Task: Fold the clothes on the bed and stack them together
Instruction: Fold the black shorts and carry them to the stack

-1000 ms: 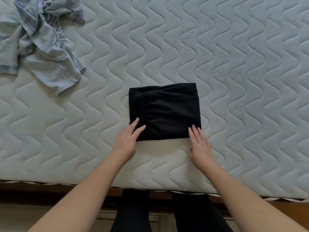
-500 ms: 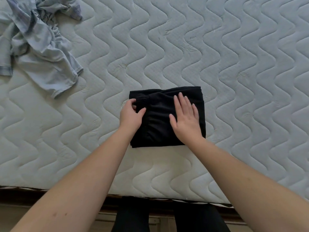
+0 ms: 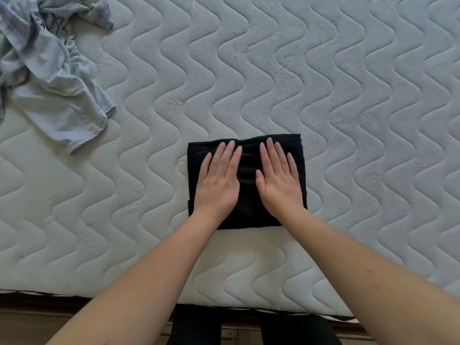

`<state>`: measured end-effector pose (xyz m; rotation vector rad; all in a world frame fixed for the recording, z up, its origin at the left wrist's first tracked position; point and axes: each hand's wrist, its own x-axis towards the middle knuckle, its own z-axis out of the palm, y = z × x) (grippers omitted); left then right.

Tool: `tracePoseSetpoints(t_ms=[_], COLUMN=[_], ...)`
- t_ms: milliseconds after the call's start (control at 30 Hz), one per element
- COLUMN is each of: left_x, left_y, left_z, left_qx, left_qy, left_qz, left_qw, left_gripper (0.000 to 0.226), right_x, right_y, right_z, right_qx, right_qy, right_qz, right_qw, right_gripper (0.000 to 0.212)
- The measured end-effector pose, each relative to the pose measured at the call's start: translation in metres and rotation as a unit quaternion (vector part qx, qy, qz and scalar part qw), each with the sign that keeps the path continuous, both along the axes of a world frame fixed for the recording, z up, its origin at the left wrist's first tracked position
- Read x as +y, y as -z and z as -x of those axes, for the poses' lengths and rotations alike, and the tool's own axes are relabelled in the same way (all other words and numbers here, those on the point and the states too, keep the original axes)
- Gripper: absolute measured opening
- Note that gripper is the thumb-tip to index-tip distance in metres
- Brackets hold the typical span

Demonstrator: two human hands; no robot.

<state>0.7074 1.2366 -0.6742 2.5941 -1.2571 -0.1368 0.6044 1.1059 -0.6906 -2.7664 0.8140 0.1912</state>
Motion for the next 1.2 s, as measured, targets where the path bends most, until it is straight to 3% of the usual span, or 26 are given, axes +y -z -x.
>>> tracePoseSetpoints(t_ms=[100,200,433,533,633,733,800,933,1000,1033,1133,1200], left_x=[0.001,0.004,0.008,0.027,0.042,0.044,0.044,0.042,0.046,0.049,0.051,0.049], left_y=[0.021,0.036,0.030,0.022,0.011,0.002,0.000,0.001,0.000,-0.001,-0.005,-0.012], left_z=[0.000,-0.003,-0.012,-0.009,0.004,0.009,0.008,-0.005,-0.015,-0.019,-0.024,-0.021], left_qx=[-0.005,-0.022,0.028,0.054,0.127,0.232,0.281,0.404,0.471,0.498,0.522,0.495], left_qy=[0.046,0.038,0.029,-0.064,-0.166,-0.243,-0.289,-0.438,-0.462,-0.451,-0.395,-0.366], left_qz=[-0.145,-0.197,-0.178,-0.174,-0.108,0.027,0.050,0.064,0.088,0.092,0.087,0.089], left_qw=[0.988,0.979,0.983,0.981,0.972,0.941,0.914,0.800,0.746,0.735,0.751,0.783], left_gripper=[0.064,0.067,0.066,0.065,0.065,0.070,0.076,0.091,0.080,0.067,0.039,0.041], right_x=[-0.007,-0.016,-0.040,-0.048,-0.048,-0.044,-0.042,-0.049,-0.052,-0.051,-0.048,-0.045], right_y=[0.010,0.023,0.019,0.011,0.003,0.000,0.001,0.002,0.001,0.000,-0.002,-0.004], right_z=[-0.011,-0.014,0.012,0.026,0.037,0.048,0.050,0.048,0.050,0.052,0.053,0.053], right_qx=[0.041,0.073,0.103,0.096,0.005,-0.083,-0.090,-0.049,-0.048,-0.052,-0.056,-0.059], right_qy=[-0.029,-0.050,0.035,0.049,0.168,0.308,0.345,0.329,0.314,0.306,0.279,0.265], right_qz=[-0.006,0.003,0.003,-0.025,-0.080,-0.192,-0.265,-0.291,-0.297,-0.309,-0.362,-0.369], right_qw=[0.999,0.996,0.994,0.994,0.983,0.928,0.896,0.897,0.901,0.899,0.888,0.889], right_gripper=[0.060,0.062,0.071,0.070,0.064,0.050,0.035,0.034,0.036,0.037,0.054,0.064])
